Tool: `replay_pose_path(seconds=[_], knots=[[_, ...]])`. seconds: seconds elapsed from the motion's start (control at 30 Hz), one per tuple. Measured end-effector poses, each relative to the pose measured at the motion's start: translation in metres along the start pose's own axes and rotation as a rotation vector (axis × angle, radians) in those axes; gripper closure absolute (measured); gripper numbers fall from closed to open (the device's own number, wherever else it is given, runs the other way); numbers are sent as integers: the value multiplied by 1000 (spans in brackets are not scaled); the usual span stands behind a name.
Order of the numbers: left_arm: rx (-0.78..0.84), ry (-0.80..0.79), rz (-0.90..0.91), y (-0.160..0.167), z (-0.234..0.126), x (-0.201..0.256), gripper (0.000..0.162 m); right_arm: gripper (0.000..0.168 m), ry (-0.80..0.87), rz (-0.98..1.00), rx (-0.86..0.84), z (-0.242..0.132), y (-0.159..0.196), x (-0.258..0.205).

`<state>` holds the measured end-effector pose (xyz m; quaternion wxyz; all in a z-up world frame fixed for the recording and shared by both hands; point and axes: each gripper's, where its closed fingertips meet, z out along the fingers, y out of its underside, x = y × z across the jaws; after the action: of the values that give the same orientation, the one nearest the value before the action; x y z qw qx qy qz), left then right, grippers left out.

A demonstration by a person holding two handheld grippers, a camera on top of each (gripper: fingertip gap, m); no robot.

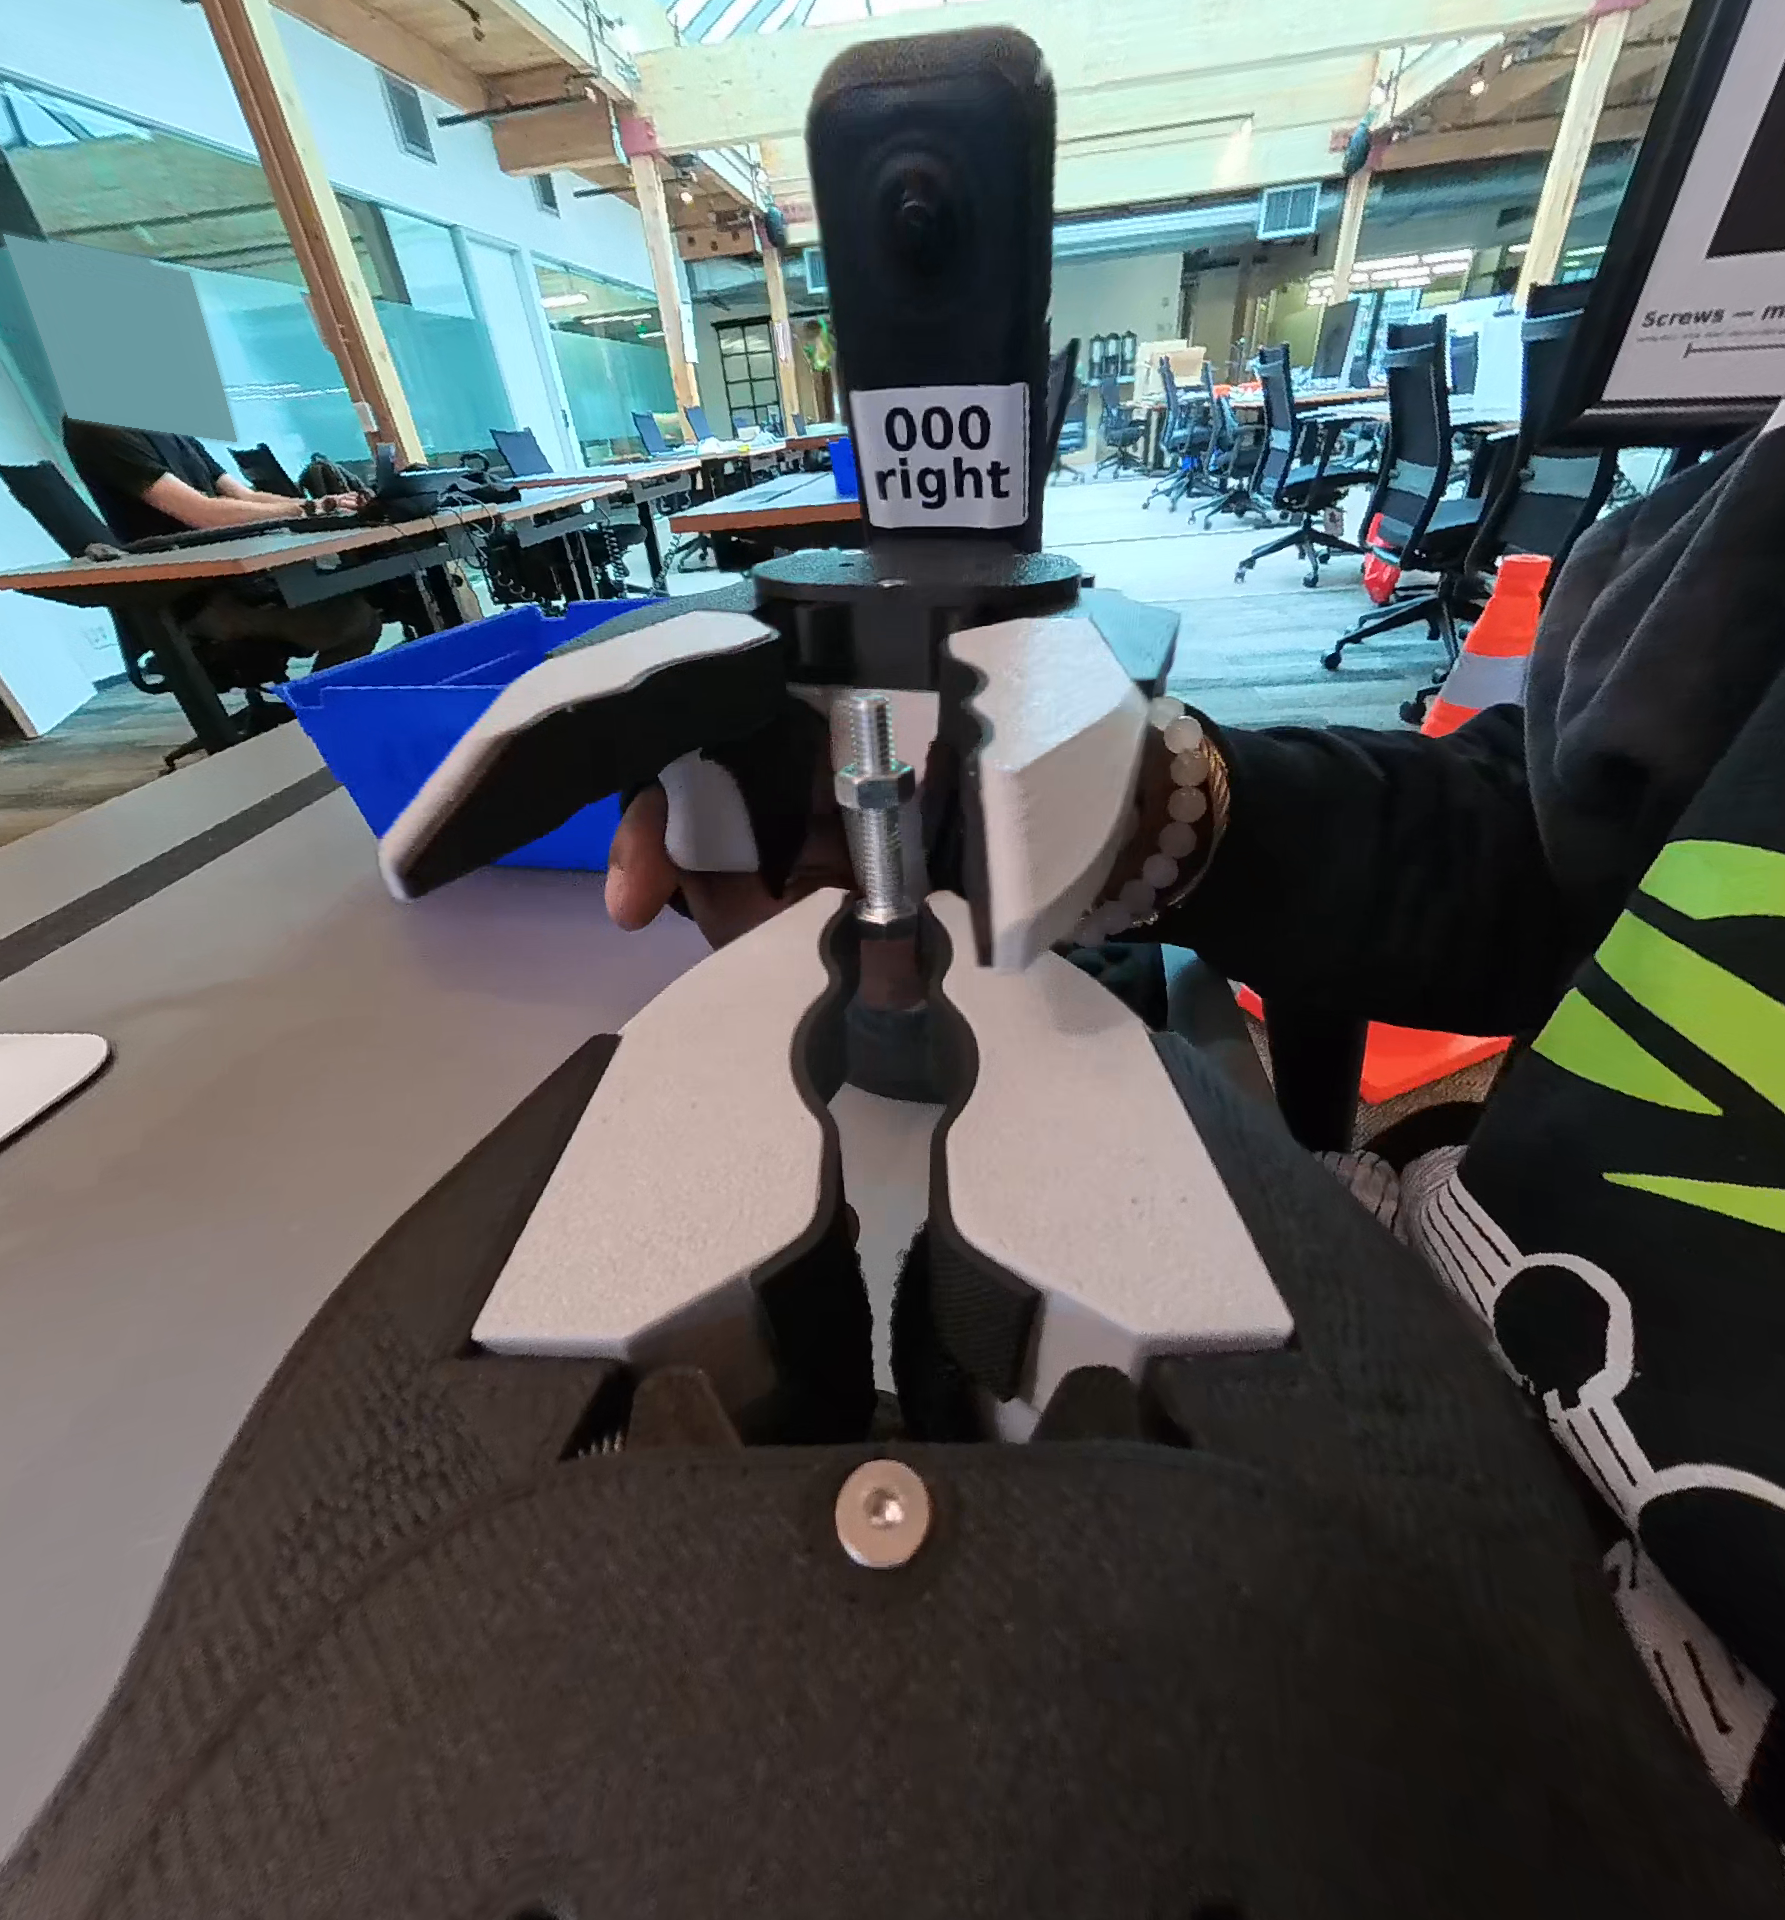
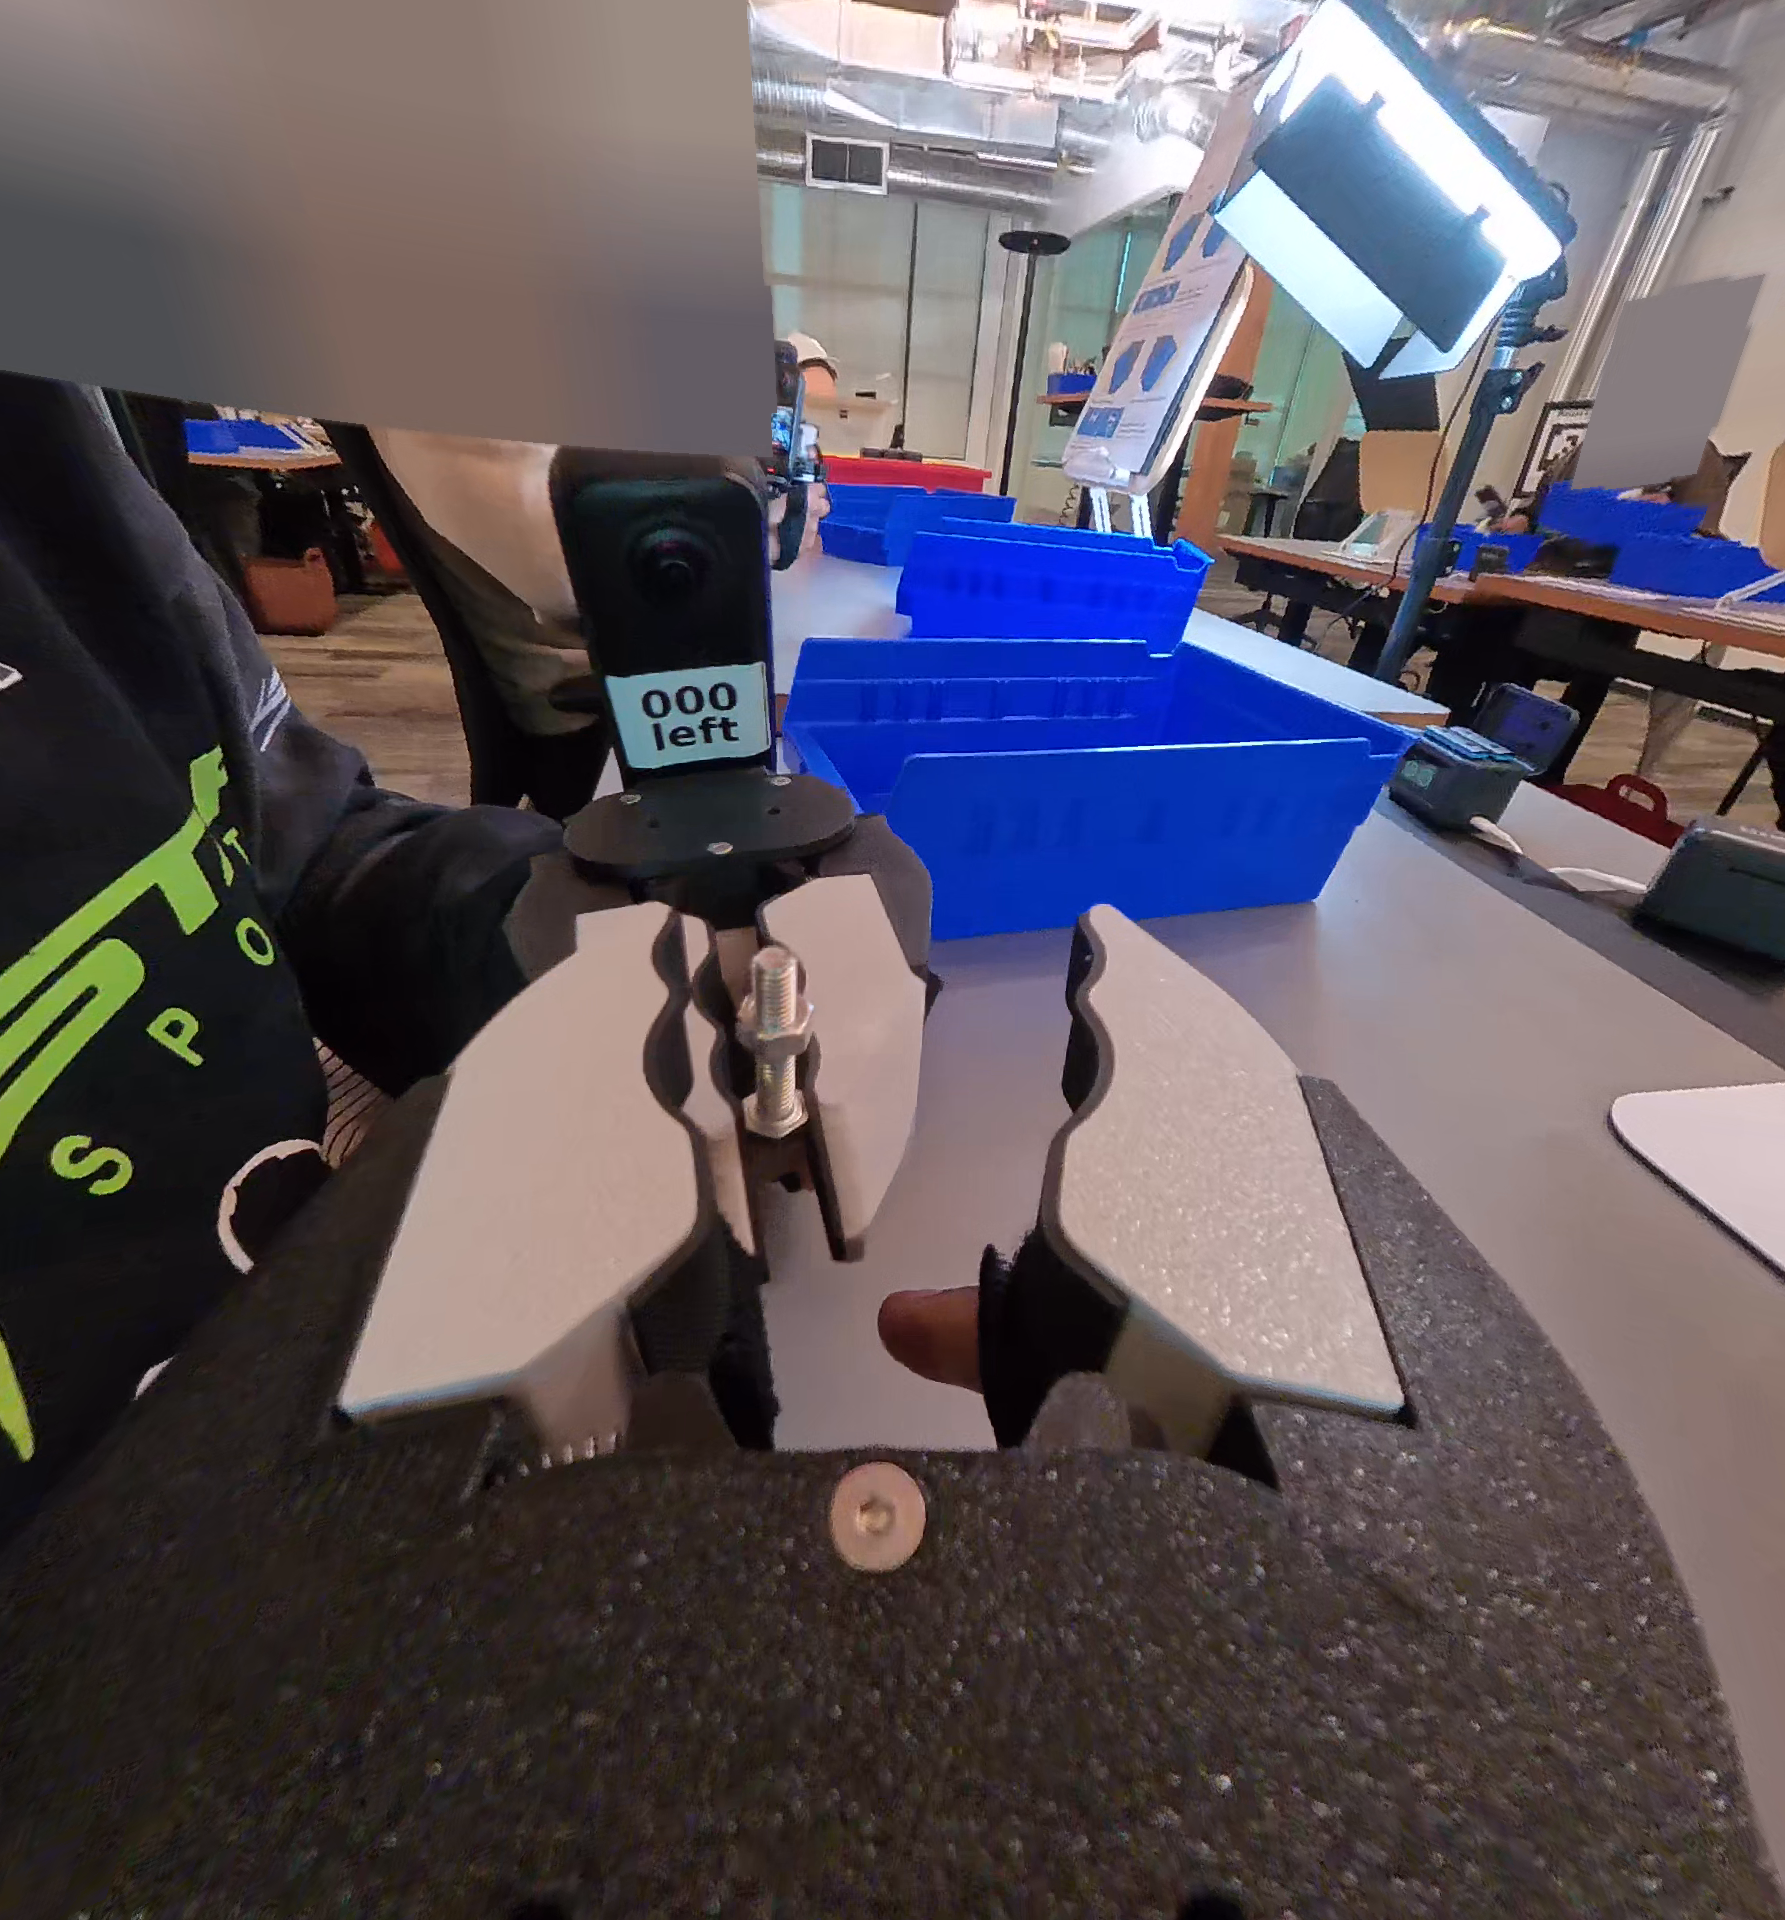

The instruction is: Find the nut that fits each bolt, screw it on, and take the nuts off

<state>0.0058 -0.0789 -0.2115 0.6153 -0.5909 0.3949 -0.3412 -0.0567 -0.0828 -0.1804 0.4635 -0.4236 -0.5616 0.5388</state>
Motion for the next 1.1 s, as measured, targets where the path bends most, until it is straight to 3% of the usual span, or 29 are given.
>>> replay_pose_path(seconds=[0.5, 0.77, 1.1], knots=[[84, 31, -47, -13, -8, 0, 152, 105, 6, -1, 68, -20, -11, 10], [91, 28, -50, -14, -9, -1, 152, 126, 12, -18, 128, -37, -20, 16], [36, 19, -30, -5, -3, 1, 152, 102, -34, -18, 72, -11, -9, 0]])
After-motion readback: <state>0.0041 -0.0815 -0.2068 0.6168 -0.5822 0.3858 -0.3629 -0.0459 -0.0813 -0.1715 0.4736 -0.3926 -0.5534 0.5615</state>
